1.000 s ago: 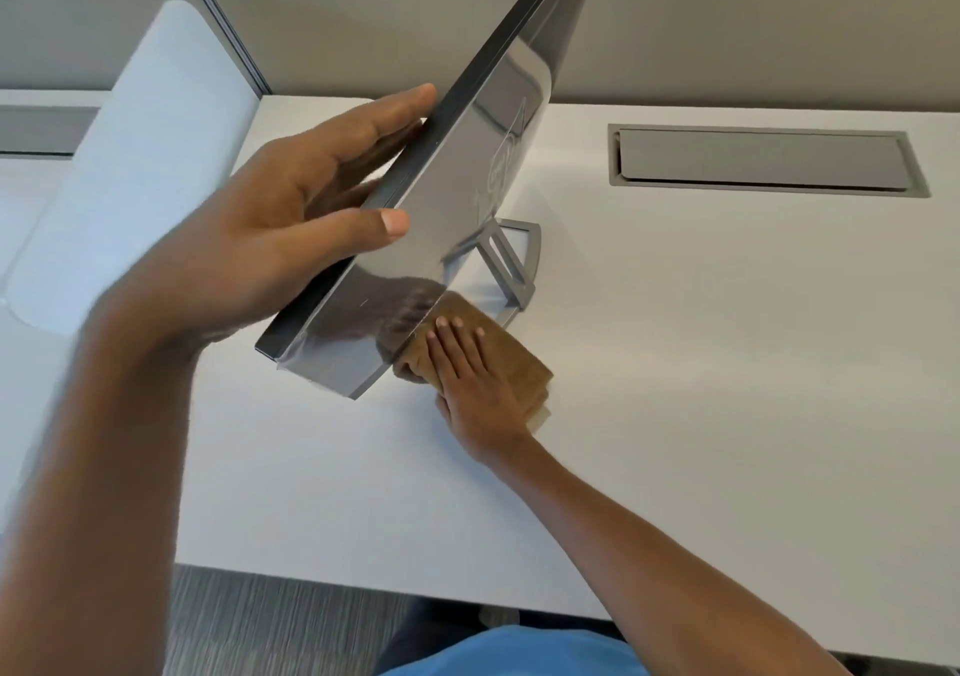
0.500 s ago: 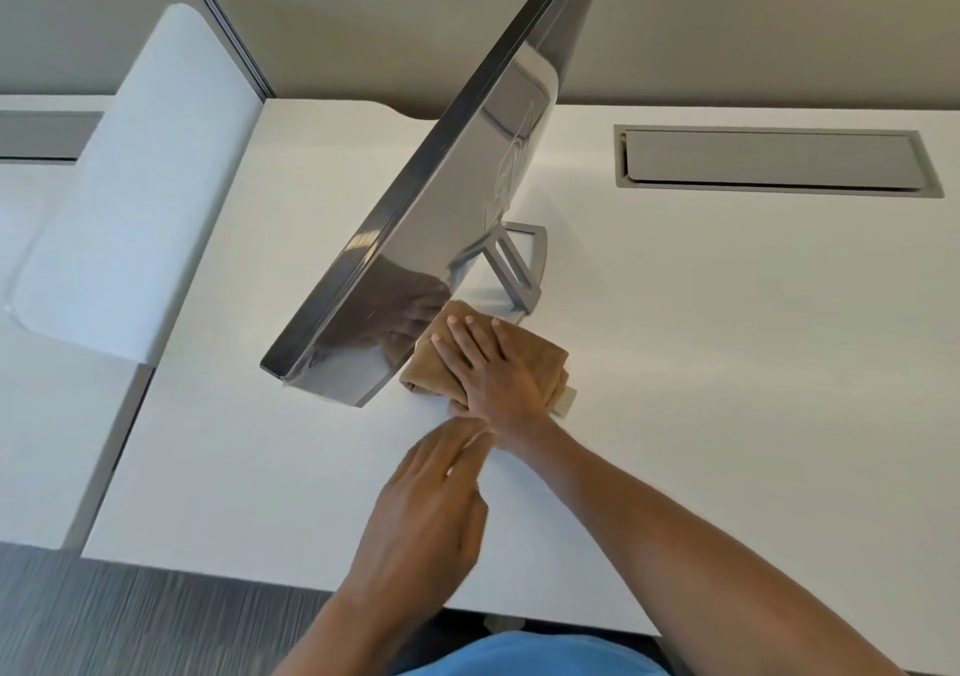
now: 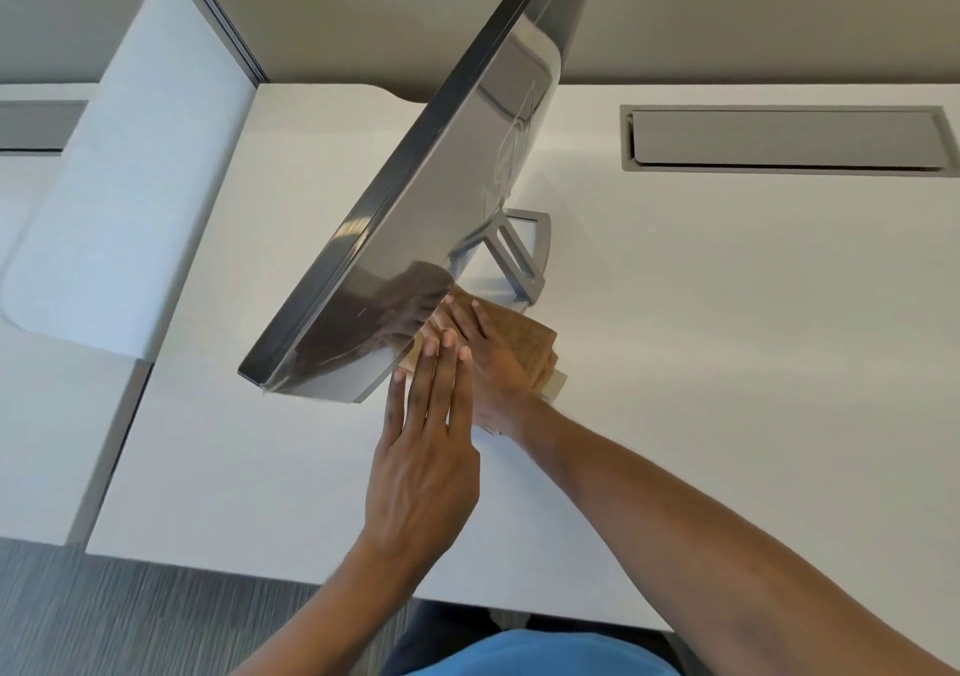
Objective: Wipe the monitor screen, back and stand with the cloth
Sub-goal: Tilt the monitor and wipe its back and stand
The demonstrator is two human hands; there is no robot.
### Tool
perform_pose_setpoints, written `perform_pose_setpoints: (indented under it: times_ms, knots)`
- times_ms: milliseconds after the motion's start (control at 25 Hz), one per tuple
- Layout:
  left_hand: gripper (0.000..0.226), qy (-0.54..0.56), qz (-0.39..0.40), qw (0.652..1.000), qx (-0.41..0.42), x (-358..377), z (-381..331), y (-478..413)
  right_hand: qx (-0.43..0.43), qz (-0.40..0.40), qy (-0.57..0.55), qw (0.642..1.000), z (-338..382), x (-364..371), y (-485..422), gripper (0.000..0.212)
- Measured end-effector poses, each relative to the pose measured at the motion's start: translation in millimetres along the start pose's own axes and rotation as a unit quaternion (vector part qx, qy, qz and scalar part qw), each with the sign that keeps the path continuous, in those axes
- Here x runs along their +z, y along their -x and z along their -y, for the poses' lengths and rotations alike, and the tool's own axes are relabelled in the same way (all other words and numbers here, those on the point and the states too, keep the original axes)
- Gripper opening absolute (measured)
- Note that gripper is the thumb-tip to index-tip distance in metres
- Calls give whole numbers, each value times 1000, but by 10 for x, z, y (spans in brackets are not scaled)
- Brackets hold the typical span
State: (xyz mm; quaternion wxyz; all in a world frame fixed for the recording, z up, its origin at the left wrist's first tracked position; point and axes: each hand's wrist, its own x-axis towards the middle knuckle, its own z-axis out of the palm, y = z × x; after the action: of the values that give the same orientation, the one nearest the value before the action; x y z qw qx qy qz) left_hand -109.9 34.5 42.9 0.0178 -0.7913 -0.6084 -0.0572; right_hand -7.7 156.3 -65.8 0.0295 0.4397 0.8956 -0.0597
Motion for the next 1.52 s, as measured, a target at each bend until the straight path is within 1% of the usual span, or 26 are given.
perform_pose_setpoints:
  times_ms: [80,160,240,320,440,520,640,760,960,1120,1360,1520]
  knots:
    - [84,19,32,999,6,362,113,3,7,-17,-5,1000,-23,24,31,81]
    - [85,59,66,996,-28,681,211,63,22,-31,-18,999,-68,59,142,74]
    - [84,77,94,991,-50,907,250,154,19,-37,-16,999,-127,89,285,74]
    - [78,103,93,988,-67,1019,265,239,14,-39,-16,999,-183,120,414,78]
    - [78,134,90,976,-144,1083,290,303,27,-38,-15,999,-200,119,477,80]
    - [80,128,98,971,-179,1139,311,316,30,-31,-16,999,-177,98,387,80]
    - [79,112,107,971,-184,1198,323,330,21,-24,-7,999,-72,47,121,80]
    - [78,107,107,970,-188,1226,329,350,32,-19,-3,999,38,38,-44,81]
    - [78,109,99,973,-180,1238,321,354,28,-36,-18,999,-82,94,363,79]
    - [78,107,102,972,-181,1243,322,355,20,-25,-5,999,-169,155,705,79]
    - [79,111,95,972,-185,1235,330,344,5,-16,-10,1000,-164,33,230,76]
    - [79,110,92,973,-180,1257,348,358,3,-29,-17,999,-248,108,412,78]
